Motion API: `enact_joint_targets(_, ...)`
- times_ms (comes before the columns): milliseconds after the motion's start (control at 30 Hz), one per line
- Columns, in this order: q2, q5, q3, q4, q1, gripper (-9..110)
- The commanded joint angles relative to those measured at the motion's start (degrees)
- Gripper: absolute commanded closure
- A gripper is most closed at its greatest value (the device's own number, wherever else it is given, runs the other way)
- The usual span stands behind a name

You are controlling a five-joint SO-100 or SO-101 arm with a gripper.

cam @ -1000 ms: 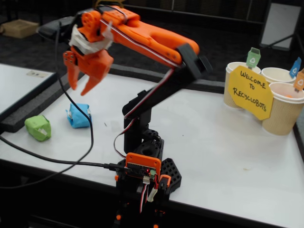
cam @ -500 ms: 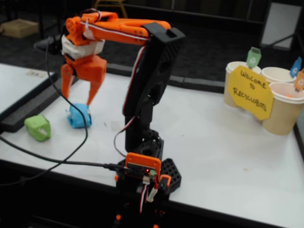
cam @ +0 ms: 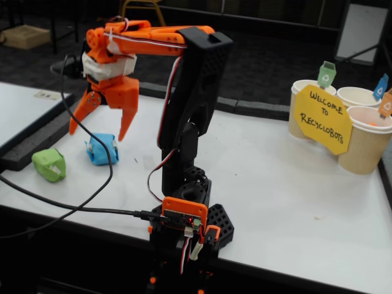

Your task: Sort rubbish by color.

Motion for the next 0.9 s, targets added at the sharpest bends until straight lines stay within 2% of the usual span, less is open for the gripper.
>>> enact_joint_targets(0, -1.8, -1.4, -6.9, -3.2, 1.3, 70)
enact_joint_targets(400, -9.0, -5.4, -8.1, -13.2, 9.9, 73)
enact_joint_targets(600, -9.9, -5.4, -4.8, -17.5, 12.0, 79)
enact_joint_targets(867, -9.8, -4.9, -3.9, -15.6, 11.6, 81)
